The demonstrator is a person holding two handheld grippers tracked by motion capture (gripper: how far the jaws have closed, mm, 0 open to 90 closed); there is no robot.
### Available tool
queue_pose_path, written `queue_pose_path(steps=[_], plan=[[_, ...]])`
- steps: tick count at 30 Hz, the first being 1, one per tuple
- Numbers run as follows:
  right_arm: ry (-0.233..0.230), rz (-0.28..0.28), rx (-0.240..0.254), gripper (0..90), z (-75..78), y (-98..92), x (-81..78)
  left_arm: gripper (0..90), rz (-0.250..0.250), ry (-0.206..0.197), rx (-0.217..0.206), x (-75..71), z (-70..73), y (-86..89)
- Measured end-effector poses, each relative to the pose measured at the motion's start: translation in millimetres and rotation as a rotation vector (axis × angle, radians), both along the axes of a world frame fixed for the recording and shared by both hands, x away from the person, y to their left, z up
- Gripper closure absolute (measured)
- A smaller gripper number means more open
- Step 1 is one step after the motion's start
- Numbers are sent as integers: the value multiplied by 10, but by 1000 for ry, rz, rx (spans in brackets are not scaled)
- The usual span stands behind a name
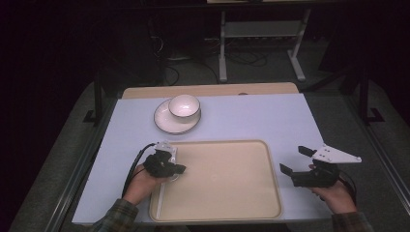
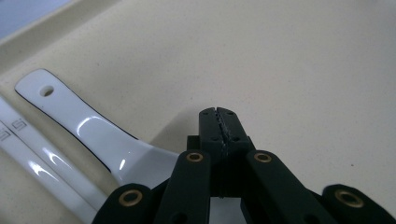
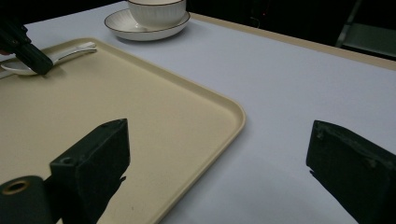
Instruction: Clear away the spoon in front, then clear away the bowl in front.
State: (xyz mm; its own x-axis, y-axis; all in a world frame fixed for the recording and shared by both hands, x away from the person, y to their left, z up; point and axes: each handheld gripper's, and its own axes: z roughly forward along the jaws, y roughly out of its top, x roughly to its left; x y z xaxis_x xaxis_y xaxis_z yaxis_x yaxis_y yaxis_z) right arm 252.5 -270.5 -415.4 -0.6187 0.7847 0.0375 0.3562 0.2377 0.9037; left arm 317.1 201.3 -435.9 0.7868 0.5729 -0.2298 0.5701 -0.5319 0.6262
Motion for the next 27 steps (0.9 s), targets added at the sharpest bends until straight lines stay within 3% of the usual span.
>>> queue_pose_path(steps=[7, 13, 19, 27], plan=[[4, -5, 3, 55, -3, -5, 1, 840, 20, -16, -19, 95, 126, 49], [5, -6, 2, 55, -7, -14, -3, 637, 67, -27, -31, 230, 263, 103], [2, -8, 4, 55, -3, -13, -2, 517, 92, -32, -35, 426, 383, 135], [3, -13, 9, 55, -3, -24, -2, 450, 131, -48, -17, 735, 611, 178]])
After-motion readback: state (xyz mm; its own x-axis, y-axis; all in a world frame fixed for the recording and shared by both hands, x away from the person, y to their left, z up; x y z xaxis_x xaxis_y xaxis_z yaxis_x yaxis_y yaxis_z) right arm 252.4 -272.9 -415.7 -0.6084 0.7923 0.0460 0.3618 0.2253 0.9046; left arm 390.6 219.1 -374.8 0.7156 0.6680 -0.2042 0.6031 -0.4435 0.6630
